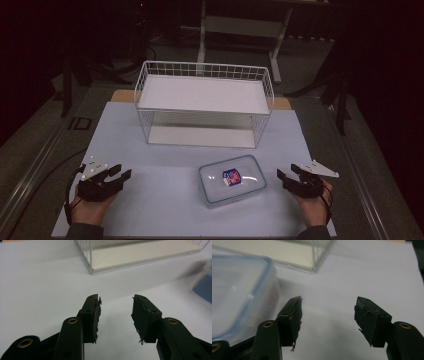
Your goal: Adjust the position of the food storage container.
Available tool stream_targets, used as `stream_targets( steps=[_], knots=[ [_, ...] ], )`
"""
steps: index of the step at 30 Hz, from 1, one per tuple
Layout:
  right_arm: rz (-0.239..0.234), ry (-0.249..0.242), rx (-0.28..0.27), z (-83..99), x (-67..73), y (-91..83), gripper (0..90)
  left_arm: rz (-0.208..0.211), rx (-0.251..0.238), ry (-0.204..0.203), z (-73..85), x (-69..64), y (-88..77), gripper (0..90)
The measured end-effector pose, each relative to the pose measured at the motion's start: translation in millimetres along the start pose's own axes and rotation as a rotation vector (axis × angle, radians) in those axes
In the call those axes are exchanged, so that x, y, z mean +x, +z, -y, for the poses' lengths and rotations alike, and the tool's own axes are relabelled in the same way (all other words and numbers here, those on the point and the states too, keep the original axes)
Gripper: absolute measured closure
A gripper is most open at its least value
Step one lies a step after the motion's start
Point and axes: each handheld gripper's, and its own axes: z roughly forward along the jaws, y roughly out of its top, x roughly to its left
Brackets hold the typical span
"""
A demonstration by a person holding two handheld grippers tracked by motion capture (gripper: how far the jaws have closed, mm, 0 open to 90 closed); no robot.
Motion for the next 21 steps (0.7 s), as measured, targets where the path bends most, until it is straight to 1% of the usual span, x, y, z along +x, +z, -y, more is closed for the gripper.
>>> stream_targets(
  steps=[1,2,4,8,9,12,13,14,15,16,17,18,19,21],
  knots=[
    [-0.01,-0.014,-0.023,-2.0,2.8,-4.7,39.1,0.007,0.002,0.003,-1.1,-2.0,0.8,56.5],
    [-0.012,-0.02,-0.032,-2.7,3.9,-6.0,39.5,0.007,0.002,0.003,-1.1,-2.0,0.8,56.9],
    [-0.023,-0.022,-0.039,-3.7,5.2,-7.2,40.3,0.028,-0.007,0.016,-2.4,-5.1,0.0,58.8],
    [-0.031,-0.028,-0.045,-4.5,6.0,-7.3,41.4,0.038,-0.019,0.025,-3.5,-7.7,-1.3,59.5],
    [-0.046,-0.03,-0.046,-5.1,7.7,-7.0,43.5,0.043,-0.024,0.027,-3.9,-9.0,-1.7,59.4],
    [-0.057,-0.042,-0.051,-6.1,10.8,-7.4,44.9,0.053,-0.022,0.031,-3.9,-9.9,-1.7,59.4],
    [-0.064,-0.046,-0.055,-6.4,11.9,-7.6,45.1,0.064,-0.026,0.029,-3.9,-11.4,-1.3,59.4],
    [-0.069,-0.053,-0.056,-6.6,12.5,-7.6,45.0,0.076,-0.025,0.037,-4.1,-12.7,-1.1,59.4],
    [-0.073,-0.06,-0.057,-6.8,13.7,-7.5,44.9,0.083,-0.027,0.039,-4.3,-14.3,-0.9,59.4],
    [-0.075,-0.062,-0.056,-6.9,14.5,-7.4,44.9,0.091,-0.028,0.05,-4.8,-17.4,-0.7,59.4],
    [-0.075,-0.062,-0.056,-6.9,14.5,-7.4,44.9,0.091,-0.028,0.05,-4.8,-17.4,-0.7,59.7],
    [-0.078,-0.066,-0.055,-6.8,15.2,-6.7,44.8,0.113,-0.03,0.068,-6.0,-23.4,-0.2,59.7],
    [-0.083,-0.068,-0.051,-6.8,16.2,-5.8,44.6,0.124,-0.028,0.083,-6.6,-26.6,0.2,61.8],
    [-0.086,-0.065,-0.05,-6.7,17.1,-4.8,43.8,0.156,-0.029,0.098,-8.1,-33.7,1.1,64.7]
  ],
)
